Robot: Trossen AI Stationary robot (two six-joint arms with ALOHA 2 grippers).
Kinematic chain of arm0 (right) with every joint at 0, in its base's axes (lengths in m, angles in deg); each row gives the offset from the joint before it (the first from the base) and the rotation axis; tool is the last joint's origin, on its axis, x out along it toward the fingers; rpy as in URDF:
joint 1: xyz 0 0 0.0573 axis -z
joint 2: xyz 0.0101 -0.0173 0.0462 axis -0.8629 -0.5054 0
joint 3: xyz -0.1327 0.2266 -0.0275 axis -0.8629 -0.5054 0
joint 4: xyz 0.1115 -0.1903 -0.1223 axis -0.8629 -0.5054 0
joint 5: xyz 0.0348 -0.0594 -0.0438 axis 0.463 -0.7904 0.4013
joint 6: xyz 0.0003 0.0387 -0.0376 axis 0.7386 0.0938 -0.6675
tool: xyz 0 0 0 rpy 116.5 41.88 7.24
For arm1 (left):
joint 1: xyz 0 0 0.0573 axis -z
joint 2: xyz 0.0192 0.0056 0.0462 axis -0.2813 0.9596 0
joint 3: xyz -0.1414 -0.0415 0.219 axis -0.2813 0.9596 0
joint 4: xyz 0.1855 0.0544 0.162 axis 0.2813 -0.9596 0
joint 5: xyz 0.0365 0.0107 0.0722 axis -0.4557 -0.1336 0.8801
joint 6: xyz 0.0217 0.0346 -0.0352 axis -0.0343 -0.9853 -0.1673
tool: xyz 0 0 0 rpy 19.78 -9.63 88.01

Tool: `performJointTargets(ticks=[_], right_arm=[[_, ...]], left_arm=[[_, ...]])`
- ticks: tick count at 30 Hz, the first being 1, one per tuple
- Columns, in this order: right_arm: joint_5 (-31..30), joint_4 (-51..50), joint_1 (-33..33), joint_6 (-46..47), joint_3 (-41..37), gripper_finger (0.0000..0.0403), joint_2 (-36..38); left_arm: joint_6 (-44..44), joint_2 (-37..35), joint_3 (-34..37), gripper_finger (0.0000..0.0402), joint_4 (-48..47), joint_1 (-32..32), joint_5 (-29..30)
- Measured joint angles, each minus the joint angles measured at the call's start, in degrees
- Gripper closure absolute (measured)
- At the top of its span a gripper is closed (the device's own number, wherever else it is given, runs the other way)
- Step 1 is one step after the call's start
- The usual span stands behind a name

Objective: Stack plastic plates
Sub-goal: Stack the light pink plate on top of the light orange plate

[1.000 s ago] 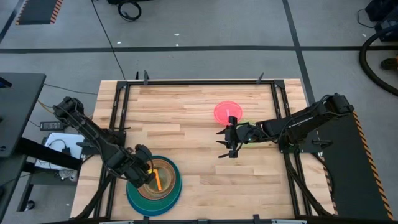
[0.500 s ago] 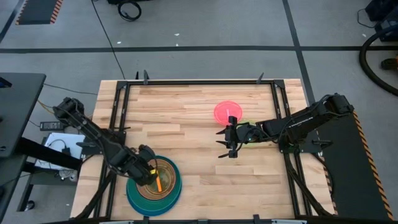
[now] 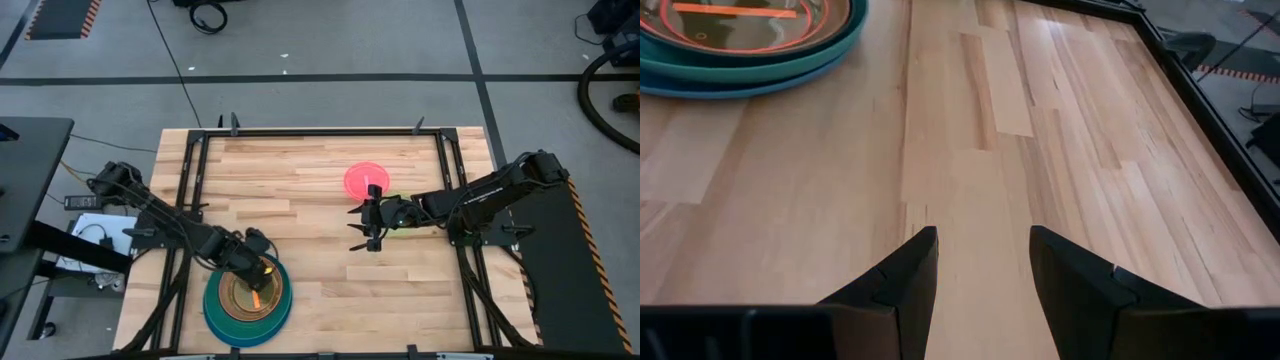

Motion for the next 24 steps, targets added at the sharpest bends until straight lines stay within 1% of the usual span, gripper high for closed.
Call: performJointTargets(ticks=[5, 8, 10, 16, 21, 24], right_arm=[[0.0, -0.8, 1.2, 0.2, 0.0, 0.0233, 0.0], [-0.1, -2.1, 2.2, 0.2, 0.0, 0.0233, 0.0], [-0.6, -3.1, 3.1, 0.2, 0.0, 0.0233, 0.0], [-4.8, -5.8, 6.4, -0.7, 0.0, 0.0233, 0.0], [-4.2, -7.4, 12.2, -0.8, 0.0, 0.0240, 0.0], [-1.8, -8.4, 16.5, -0.6, 0.0, 0.0247, 0.0]], left_arm=[[-3.0, 0.0, 0.0, 0.0235, 1.9, -2.6, 0.0], [-3.3, 0.0, 0.0, 0.0235, 2.8, -4.1, 0.9], [-4.0, 0.1, 0.0, 0.0235, 2.7, -4.8, 2.8], [-8.8, 0.0, 0.0, 0.0235, 3.8, -5.7, 10.9], [-13.0, 0.0, 0.0, 0.0235, 6.2, -6.7, 14.9], [-15.6, 0.0, 0.0, 0.0235, 8.8, -7.6, 15.9]])
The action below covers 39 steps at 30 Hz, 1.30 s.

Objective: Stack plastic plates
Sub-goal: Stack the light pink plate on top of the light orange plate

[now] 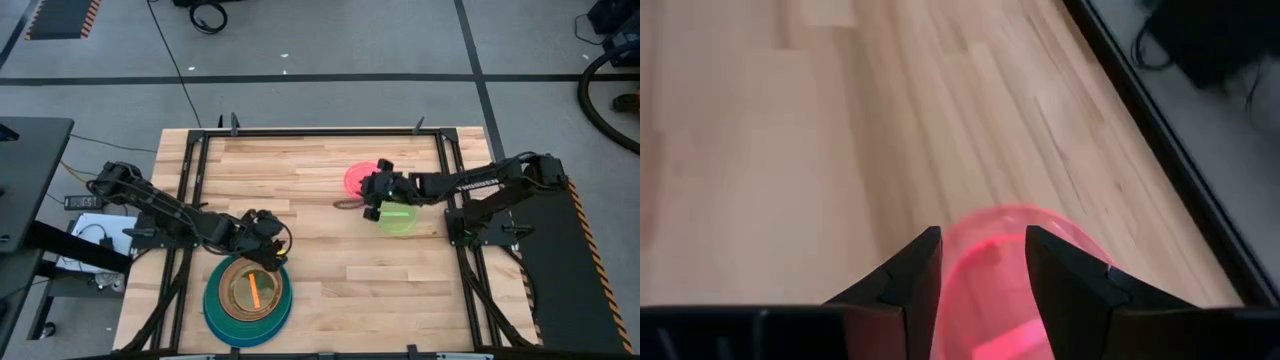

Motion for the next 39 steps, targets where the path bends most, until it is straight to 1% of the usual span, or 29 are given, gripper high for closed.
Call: performJointTargets(ticks=[3, 8, 11, 16, 20, 22, 26, 31, 35, 39], right_arm=[[2.8, -1.8, 4.8, 1.1, 0.0, 0.0256, 0.0], [7.3, -3.6, 13.4, 3.8, 0.0, 0.0265, 0.0], [11.3, -4.4, 18.2, 5.4, 0.0, 0.0268, 0.0], [15.8, -6.7, 25.9, 9.0, 0.0, 0.0269, 0.0], [16.9, -8.9, 30.6, 12.4, 0.0, 0.0267, 0.0], [17.3, -10.5, 32.2, 13.4, 0.0, 0.0264, 0.0], [22.0, -14.2, 34.8, 14.3, 0.0, 0.0255, 0.0], [24.8, -19.4, 36.8, 14.3, 0.0, 0.0247, 0.0], [25.4, -21.3, 37.1, 14.3, 0.0, 0.0249, 0.0], [25.6, -21.3, 35.9, 15.5, 0.0, 0.0256, 0.0]], left_arm=[[-3.8, 0.0, 0.0, 0.0235, 3.2, -1.2, 1.4], [-12.9, 0.0, 0.0, 0.0235, 9.9, -3.7, 6.8], [-16.9, 0.0, 0.0, 0.0235, 12.2, -5.4, 7.4], [-18.5, 0.0, 0.0, 0.0235, 12.3, -7.3, 7.3], [-18.6, 0.0, 0.0, 0.0235, 11.9, -8.0, 7.2], [-18.6, 0.0, 0.0, 0.0235, 11.9, -7.9, 7.2], [-18.6, 0.0, 0.0, 0.0235, 11.7, -7.1, 7.1], [-18.6, 0.0, 0.0, 0.0235, 11.7, -6.4, 7.1], [-18.6, 0.0, 0.0, 0.0235, 11.7, -6.4, 7.1], [-18.6, 0.0, 0.0, 0.0235, 11.7, -6.4, 7.1]])
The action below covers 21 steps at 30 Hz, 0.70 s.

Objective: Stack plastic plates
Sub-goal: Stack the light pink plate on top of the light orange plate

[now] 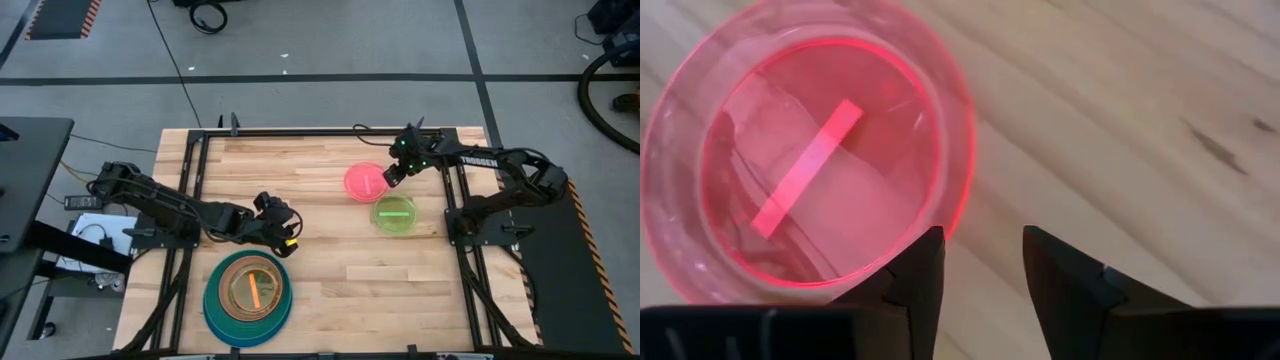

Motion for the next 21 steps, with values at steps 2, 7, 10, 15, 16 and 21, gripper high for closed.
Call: performJointTargets(ticks=[2, 7, 10, 15, 16, 21], right_arm=[[0.2, 0.0, -0.6, 0.3, 0.0, 0.0260, 0.0], [0.4, 0.0, -1.0, 0.8, 0.0, 0.0264, 0.0], [1.2, -0.5, -1.0, 1.5, 0.0, 0.0262, 0.0], [1.9, 1.6, -2.0, 2.4, -2.2, 0.0262, 0.0], [2.0, 2.3, -2.1, 2.5, -2.8, 0.0262, 0.0], [3.3, 5.6, -2.1, 3.2, -4.8, 0.0261, 0.0]], left_arm=[[0.0, 0.0, 0.0, 0.0235, 0.0, 0.0, 0.0], [0.0, 0.0, 0.0, 0.0235, 0.0, 0.0, 0.0], [0.0, 0.0, 0.0, 0.0235, 0.0, 0.0, 0.0], [0.0, 0.0, 0.0, 0.0235, 0.0, 0.0, 0.0], [0.0, 0.0, 0.0, 0.0235, 0.0, 0.0, 0.0], [0.0, 0.0, 0.0, 0.0235, 0.0, 0.0, 0.0]])
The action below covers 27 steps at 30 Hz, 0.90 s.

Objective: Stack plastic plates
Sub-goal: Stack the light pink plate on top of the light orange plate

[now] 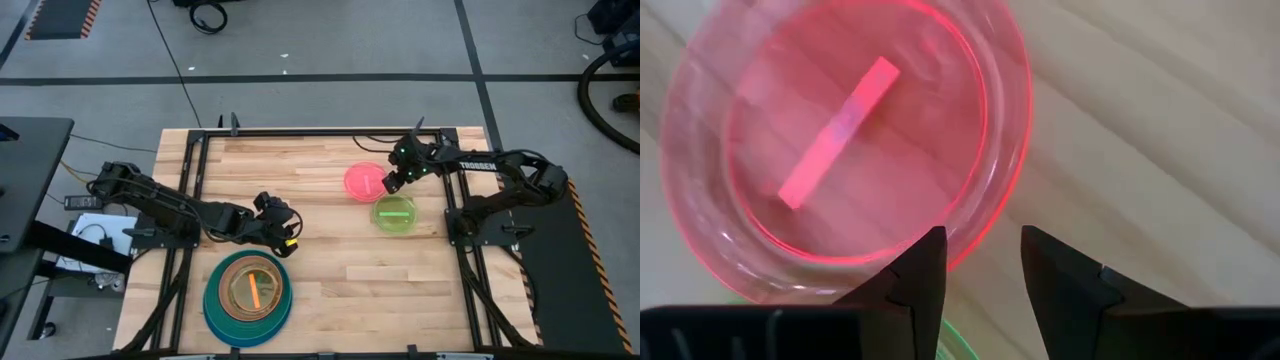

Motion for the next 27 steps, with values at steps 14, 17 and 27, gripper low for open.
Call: performJointTargets(ticks=[14, 17, 27], right_arm=[[0.1, 7.5, 0.0, 2.3, -2.7, 0.0286, 0.0], [0.1, 8.7, 0.1, 3.0, -2.7, 0.0299, 0.0], [-1.2, 9.9, 1.1, 3.6, -2.7, 0.0294, 0.0]], left_arm=[[0.0, 0.0, 0.0, 0.0235, 0.0, 0.0, 0.0], [0.0, 0.0, 0.0, 0.0235, 0.0, 0.0, 0.0], [0.0, 0.0, 0.0, 0.0235, 0.0, 0.0, 0.0]])
